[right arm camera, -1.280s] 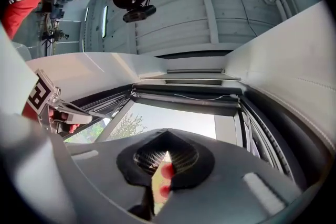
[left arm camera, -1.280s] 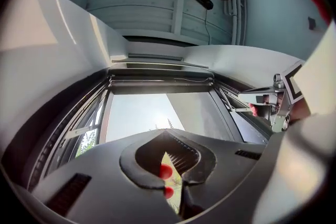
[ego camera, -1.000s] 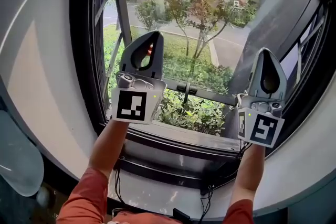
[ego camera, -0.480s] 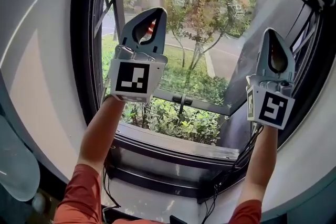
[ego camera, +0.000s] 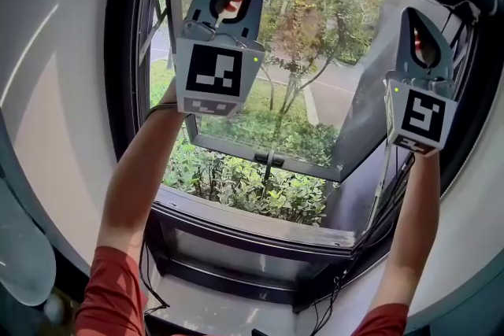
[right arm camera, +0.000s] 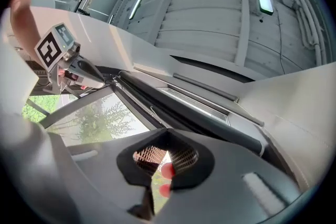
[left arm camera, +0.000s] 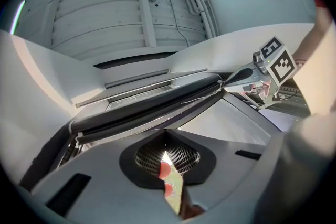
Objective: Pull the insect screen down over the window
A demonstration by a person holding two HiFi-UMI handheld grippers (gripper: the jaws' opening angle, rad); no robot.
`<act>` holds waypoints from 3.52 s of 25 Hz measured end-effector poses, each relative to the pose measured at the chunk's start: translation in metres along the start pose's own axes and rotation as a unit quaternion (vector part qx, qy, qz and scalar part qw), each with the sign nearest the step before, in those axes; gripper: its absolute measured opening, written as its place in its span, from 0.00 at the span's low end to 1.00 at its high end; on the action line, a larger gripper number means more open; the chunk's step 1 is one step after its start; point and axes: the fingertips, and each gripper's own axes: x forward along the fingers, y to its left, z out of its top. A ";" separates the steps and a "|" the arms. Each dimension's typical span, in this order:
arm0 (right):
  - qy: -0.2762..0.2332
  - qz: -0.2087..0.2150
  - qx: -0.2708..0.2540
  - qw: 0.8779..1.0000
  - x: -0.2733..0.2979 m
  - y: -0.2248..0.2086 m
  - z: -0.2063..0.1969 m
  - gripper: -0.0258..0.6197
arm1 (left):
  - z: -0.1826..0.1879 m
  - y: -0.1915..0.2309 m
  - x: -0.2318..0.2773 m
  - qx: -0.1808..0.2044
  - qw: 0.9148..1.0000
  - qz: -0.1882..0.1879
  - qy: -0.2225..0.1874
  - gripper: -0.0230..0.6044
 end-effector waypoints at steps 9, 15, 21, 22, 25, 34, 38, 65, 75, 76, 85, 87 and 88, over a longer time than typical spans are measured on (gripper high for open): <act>0.038 0.027 -0.090 0.995 0.038 -0.016 -0.002 0.05 | 0.022 0.018 0.044 0.139 0.990 -0.002 0.007 0.05; 0.060 0.056 -0.145 0.986 0.055 -0.021 -0.002 0.06 | 0.027 0.026 0.068 0.222 0.975 -0.006 0.031 0.05; 0.102 0.106 -0.210 0.967 0.068 -0.023 -0.012 0.26 | 0.018 0.026 0.087 0.337 0.937 -0.040 0.086 0.17; 0.110 0.112 -0.223 0.962 0.070 -0.023 -0.014 0.28 | 0.017 0.027 0.090 0.351 0.930 -0.045 0.094 0.21; 0.136 0.126 -0.267 0.946 0.074 -0.022 -0.022 0.33 | 0.012 0.025 0.095 0.385 0.914 -0.064 0.115 0.29; 0.184 0.125 -0.341 0.914 0.082 -0.024 -0.043 0.37 | -0.010 0.031 0.108 0.457 0.868 -0.079 0.176 0.39; 0.200 0.126 -0.382 0.894 0.087 -0.024 -0.054 0.37 | -0.019 0.035 0.115 0.510 0.835 -0.072 0.192 0.39; 0.202 0.149 -0.389 0.887 0.040 0.000 -0.060 0.36 | -0.031 0.014 0.067 0.525 0.821 -0.101 0.200 0.39; 0.204 0.162 -0.376 0.889 0.013 0.018 -0.065 0.35 | -0.040 0.000 0.038 0.510 0.830 -0.121 0.193 0.39; 0.205 0.165 -0.376 0.888 0.008 0.020 -0.066 0.35 | -0.041 -0.003 0.034 0.509 0.829 -0.126 0.193 0.39; 0.205 0.180 -0.370 0.888 -0.025 0.039 -0.073 0.35 | -0.054 -0.020 -0.001 0.503 0.829 -0.151 0.193 0.39; 0.205 0.185 -0.367 0.888 -0.033 0.043 -0.074 0.35 | -0.057 -0.024 -0.009 0.500 0.828 -0.157 0.197 0.39; 0.206 0.188 -0.366 0.888 -0.038 0.045 -0.075 0.35 | -0.058 -0.026 -0.014 0.499 0.828 -0.160 0.199 0.39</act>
